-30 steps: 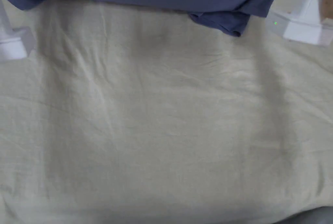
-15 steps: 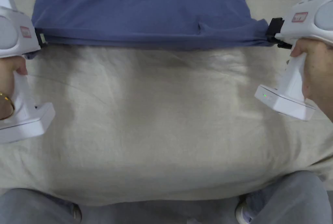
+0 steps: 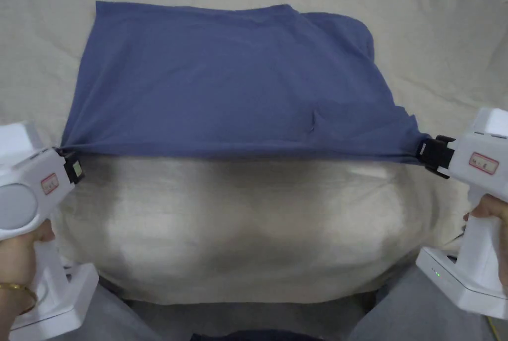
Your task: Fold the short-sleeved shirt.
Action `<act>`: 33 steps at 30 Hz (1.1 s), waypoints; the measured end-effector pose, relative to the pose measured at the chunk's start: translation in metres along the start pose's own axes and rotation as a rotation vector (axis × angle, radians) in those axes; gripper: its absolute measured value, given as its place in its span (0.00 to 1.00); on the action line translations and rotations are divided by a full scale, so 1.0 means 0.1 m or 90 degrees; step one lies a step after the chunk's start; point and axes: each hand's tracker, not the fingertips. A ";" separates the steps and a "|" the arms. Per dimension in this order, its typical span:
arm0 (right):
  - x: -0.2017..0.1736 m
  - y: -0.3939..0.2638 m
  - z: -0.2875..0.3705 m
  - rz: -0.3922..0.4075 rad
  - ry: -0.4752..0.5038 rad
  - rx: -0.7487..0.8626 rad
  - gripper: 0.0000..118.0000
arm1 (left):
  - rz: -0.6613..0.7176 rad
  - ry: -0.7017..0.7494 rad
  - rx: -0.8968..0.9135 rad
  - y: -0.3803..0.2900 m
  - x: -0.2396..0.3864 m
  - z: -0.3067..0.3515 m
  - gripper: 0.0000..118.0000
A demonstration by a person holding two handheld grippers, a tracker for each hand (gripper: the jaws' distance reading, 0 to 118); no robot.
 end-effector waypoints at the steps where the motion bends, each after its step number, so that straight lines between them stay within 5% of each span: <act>1: -0.09 -0.06 0.11 0.000 0.001 -0.003 0.03 | -0.010 0.002 0.000 -0.05 0.00 0.03 0.00; 7: 0.02 -0.26 0.10 -0.008 -0.011 -0.025 0.03 | -0.136 0.028 -0.003 -0.30 0.07 0.12 0.00; 17: 0.04 -0.11 0.02 0.075 -0.017 -0.070 0.03 | -0.184 0.026 -0.025 -0.43 -0.01 0.15 0.00; 23: 0.07 -0.11 -0.10 0.072 -0.020 -0.127 0.03 | -0.145 -0.010 -0.069 -0.36 -0.08 0.16 0.01; 25: 0.04 -0.13 -0.10 0.080 -0.035 -0.136 0.10 | -0.110 -0.025 -0.077 -0.30 -0.11 0.20 0.25; 26: 0.03 -0.12 -0.08 0.091 -0.045 -0.145 0.28 | -0.097 -0.017 -0.079 -0.27 -0.14 0.21 0.57; 28: 0.04 -0.10 -0.02 0.105 -0.052 -0.147 0.60 | -0.075 -0.007 -0.068 -0.20 -0.21 0.28 0.97; 30: 0.06 -0.04 0.07 0.108 -0.063 -0.143 0.82 | -0.058 -0.006 -0.037 -0.12 -0.29 0.39 1.00; 33: 0.08 0.13 0.23 0.129 -0.079 -0.092 0.84 | -0.035 0.036 -0.004 0.06 -0.35 0.49 1.00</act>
